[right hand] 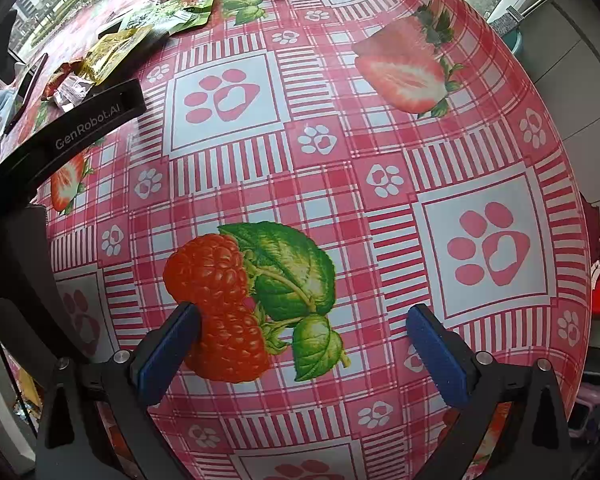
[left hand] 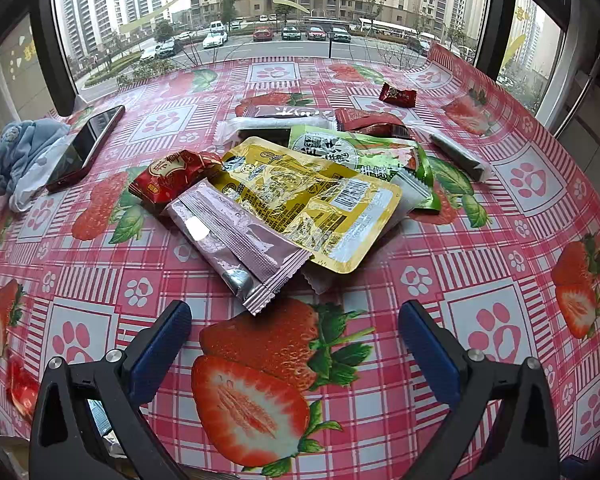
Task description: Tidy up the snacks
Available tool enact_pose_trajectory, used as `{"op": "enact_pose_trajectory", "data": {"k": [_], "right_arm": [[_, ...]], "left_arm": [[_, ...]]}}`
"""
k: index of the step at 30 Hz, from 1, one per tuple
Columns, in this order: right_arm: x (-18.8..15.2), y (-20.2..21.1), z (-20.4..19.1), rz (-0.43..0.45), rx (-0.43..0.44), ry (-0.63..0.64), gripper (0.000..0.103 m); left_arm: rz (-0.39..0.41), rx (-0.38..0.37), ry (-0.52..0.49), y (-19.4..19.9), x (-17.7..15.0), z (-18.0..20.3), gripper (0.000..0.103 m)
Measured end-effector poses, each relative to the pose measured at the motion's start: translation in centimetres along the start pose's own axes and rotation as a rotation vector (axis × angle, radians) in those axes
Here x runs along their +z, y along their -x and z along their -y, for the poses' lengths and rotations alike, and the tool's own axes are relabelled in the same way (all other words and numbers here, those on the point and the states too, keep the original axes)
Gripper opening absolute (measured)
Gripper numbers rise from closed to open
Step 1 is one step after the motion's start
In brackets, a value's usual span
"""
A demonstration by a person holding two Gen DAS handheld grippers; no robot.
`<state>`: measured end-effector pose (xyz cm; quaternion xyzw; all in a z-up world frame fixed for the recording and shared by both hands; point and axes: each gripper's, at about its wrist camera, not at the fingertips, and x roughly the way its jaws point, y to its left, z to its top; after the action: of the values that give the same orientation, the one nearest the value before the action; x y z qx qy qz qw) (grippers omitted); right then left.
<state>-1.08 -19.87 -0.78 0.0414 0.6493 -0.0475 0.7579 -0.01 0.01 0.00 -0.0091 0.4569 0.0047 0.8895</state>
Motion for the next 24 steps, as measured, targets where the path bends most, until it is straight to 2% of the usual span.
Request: {"op": "enact_pose_trajectory", "data": {"k": [10, 16, 18, 20, 22, 24], "right_arm": [[2.2, -0.9, -0.2, -0.147, 0.01, 0.003, 0.103], [3.3, -1.3, -0.3, -0.194, 0.012, 0.004, 0.103], [3.6, -1.4, -0.5, -0.204, 0.014, 0.006, 0.103], [4.5, -1.6, -0.1, -0.216, 0.017, 0.005, 0.103], [4.9, -2.0, 0.1, -0.223, 0.017, 0.005, 0.103], [5.2, -2.2, 0.2, -0.229, 0.019, 0.007, 0.103]], "left_arm": [[0.0, 0.0, 0.004, 0.0, 0.0, 0.0, 0.103], [-0.006, 0.01, 0.023, -0.2, 0.2, 0.4, 0.103], [-0.093, 0.02, 0.034, -0.3, 0.8, 0.4, 0.103], [-0.231, -0.017, 0.008, -0.7, 1.6, 0.6, 0.103], [-0.331, -0.134, -0.045, -0.3, 2.0, 0.9, 0.103], [-0.415, -0.229, 0.004, 1.7, 2.4, 0.1, 0.103]]}}
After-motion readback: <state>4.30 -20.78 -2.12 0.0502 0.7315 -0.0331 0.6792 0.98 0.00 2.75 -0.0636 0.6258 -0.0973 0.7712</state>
